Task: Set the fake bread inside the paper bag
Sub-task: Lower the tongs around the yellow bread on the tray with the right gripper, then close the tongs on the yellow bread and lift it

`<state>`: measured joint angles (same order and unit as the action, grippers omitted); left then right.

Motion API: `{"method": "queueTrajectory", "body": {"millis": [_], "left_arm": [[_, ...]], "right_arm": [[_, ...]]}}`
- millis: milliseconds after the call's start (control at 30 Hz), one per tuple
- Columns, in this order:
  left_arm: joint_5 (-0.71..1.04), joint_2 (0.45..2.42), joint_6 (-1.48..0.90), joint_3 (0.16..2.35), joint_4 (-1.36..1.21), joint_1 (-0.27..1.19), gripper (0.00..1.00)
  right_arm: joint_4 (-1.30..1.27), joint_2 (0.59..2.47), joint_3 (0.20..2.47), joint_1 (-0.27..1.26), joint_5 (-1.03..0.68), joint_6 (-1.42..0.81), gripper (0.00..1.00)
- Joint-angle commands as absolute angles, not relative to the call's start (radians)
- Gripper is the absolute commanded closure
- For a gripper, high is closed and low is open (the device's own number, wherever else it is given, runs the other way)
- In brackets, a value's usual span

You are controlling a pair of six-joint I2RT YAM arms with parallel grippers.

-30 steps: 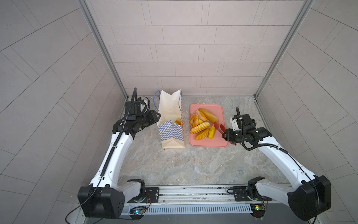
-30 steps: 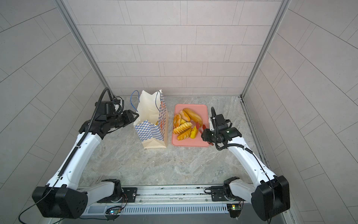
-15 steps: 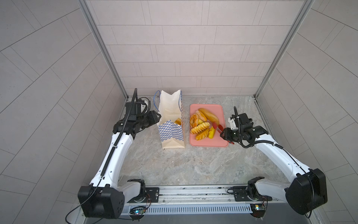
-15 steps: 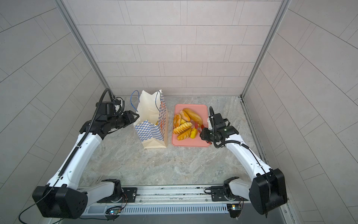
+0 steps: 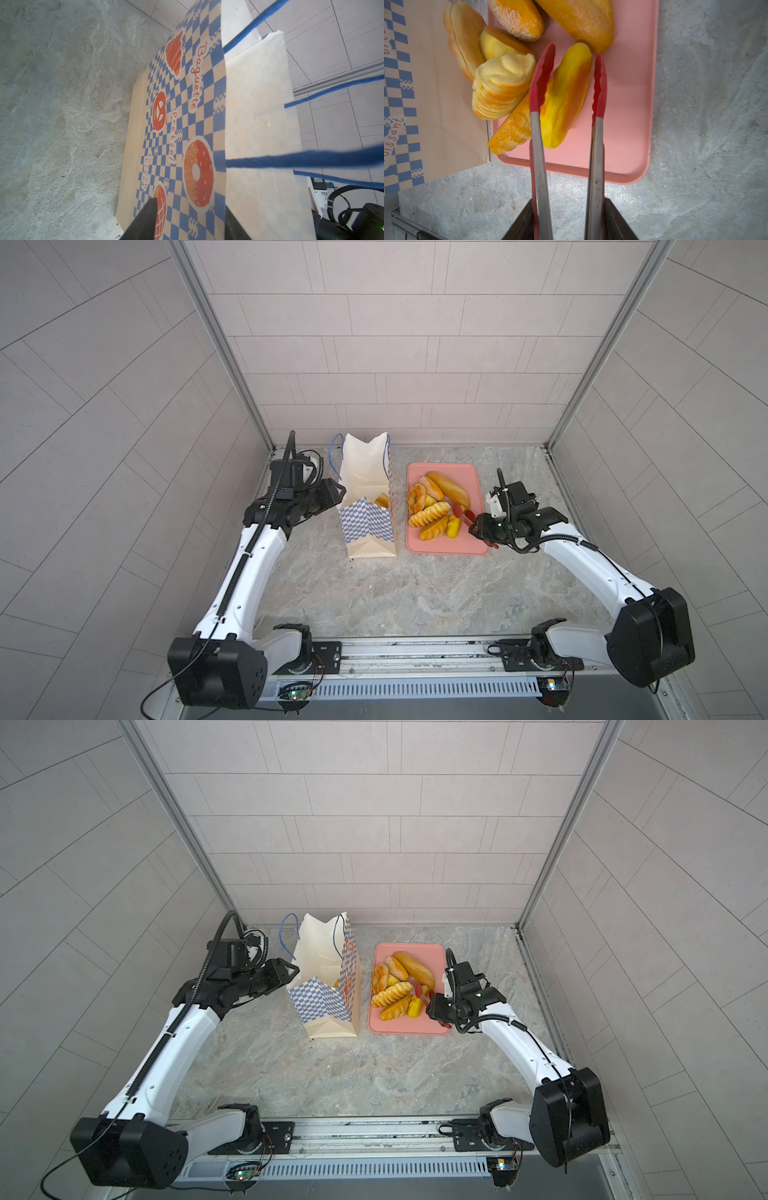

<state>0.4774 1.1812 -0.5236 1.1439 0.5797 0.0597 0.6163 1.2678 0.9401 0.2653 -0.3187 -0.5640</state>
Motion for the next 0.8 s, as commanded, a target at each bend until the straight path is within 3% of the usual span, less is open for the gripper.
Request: {"method": "queueTrajectory", "body": {"millis": [0,767], "left_arm": [[0.474,1.18,-0.522,1.135,0.564,0.064,0.5],[0.478,1.178,-0.52,1.136,0.565,0.064,0.5]], "right_arm": [[0.592,1.271,0.956,0.267,-0.325,-0.581,0.51],[0.661,1.264,0.974,0.268,-0.297,-0.548,0.64]]}}
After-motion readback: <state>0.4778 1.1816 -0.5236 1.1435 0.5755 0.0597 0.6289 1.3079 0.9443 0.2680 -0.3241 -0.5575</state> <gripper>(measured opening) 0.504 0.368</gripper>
